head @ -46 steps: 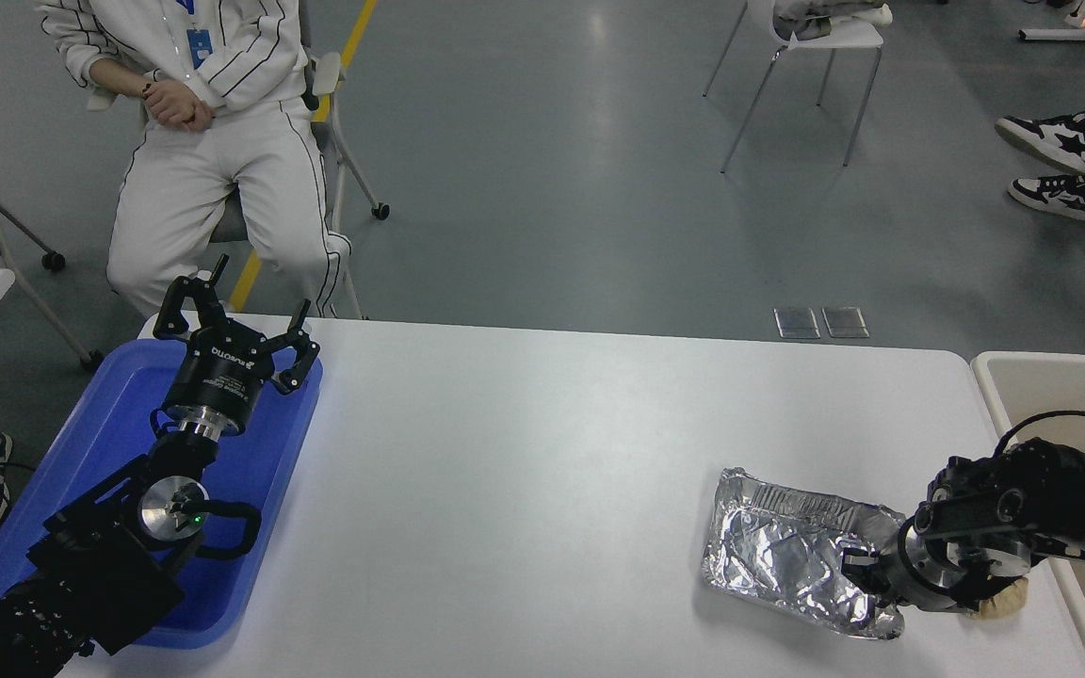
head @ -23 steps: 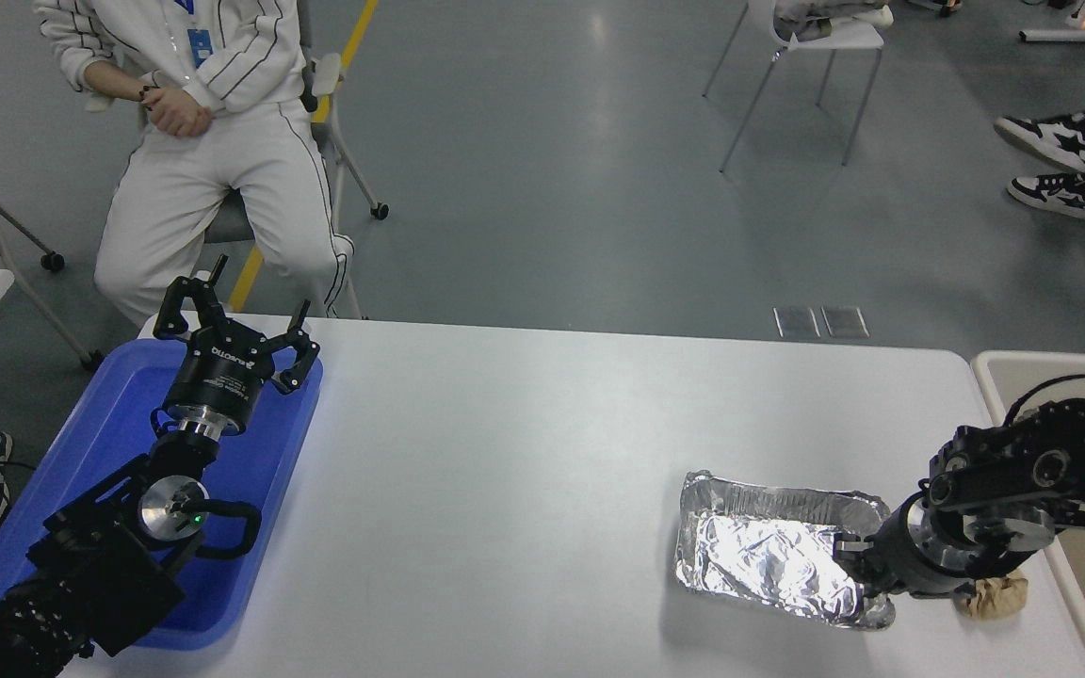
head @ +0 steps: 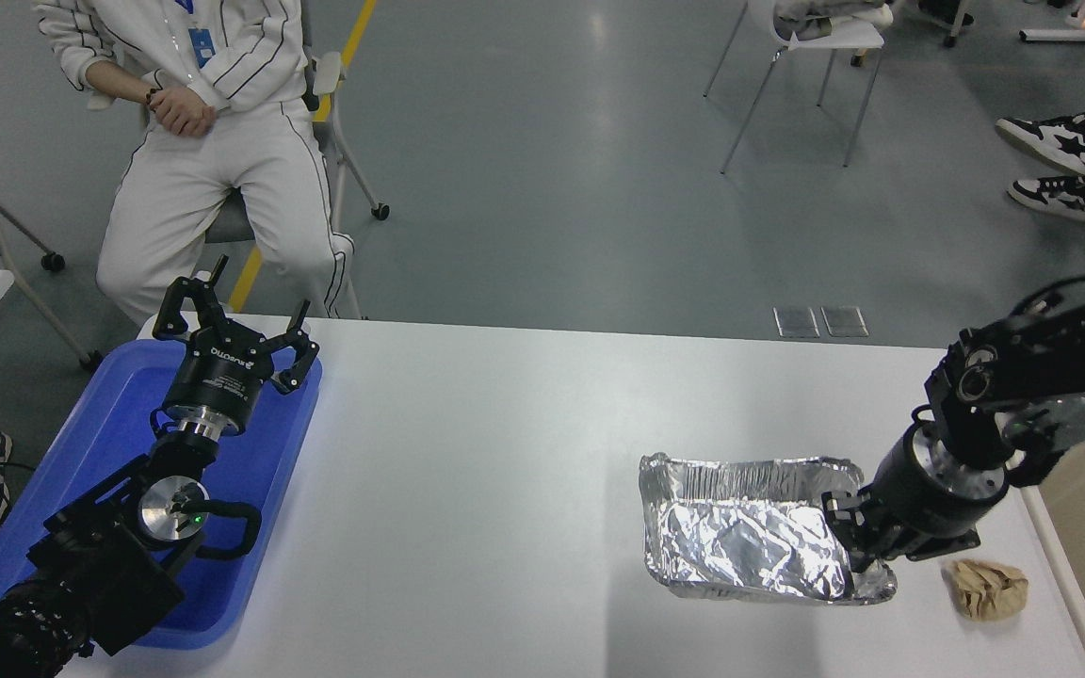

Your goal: Pick up foil plate and place in dustbin

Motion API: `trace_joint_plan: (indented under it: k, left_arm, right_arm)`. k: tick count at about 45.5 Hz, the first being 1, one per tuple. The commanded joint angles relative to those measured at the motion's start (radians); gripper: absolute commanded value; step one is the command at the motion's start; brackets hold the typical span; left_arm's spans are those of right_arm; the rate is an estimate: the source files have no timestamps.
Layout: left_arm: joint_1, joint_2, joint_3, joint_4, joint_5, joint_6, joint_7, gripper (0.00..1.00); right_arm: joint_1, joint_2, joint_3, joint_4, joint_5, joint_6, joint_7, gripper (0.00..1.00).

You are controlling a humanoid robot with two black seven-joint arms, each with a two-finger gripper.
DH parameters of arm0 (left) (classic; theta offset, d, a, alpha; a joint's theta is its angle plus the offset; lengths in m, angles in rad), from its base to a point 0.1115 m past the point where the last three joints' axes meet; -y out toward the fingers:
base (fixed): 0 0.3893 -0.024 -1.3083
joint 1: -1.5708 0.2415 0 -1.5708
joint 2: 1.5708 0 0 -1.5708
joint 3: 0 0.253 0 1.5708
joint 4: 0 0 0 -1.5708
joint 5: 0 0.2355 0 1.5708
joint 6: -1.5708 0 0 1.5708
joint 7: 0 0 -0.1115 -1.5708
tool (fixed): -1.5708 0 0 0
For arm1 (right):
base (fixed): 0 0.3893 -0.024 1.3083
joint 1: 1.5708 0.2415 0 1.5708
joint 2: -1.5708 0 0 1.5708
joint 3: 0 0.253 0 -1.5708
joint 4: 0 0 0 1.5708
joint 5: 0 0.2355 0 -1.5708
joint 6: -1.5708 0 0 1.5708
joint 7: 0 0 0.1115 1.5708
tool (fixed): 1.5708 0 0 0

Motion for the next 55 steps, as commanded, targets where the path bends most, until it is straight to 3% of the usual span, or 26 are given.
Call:
trace_joint_plan:
  k: [1, 34, 55]
  left_arm:
    - [0.000, 0.000, 0.000, 0.000, 0.000, 0.000, 0.000, 1.00]
    - [0.000, 0.000, 0.000, 0.000, 0.000, 0.000, 0.000, 1.00]
    - [0.000, 0.000, 0.000, 0.000, 0.000, 0.000, 0.000, 1.00]
  right_arm:
    - [0.155, -0.013, -0.037, 0.027, 0.009, 0.102, -0.001, 0.00]
    - [0.603, -0.060, -0.238, 0.087, 0.092, 0.243, -0.001, 0.00]
    - [0.627, -0.065, -0.256, 0.101, 0.092, 0.243, -0.001, 0.00]
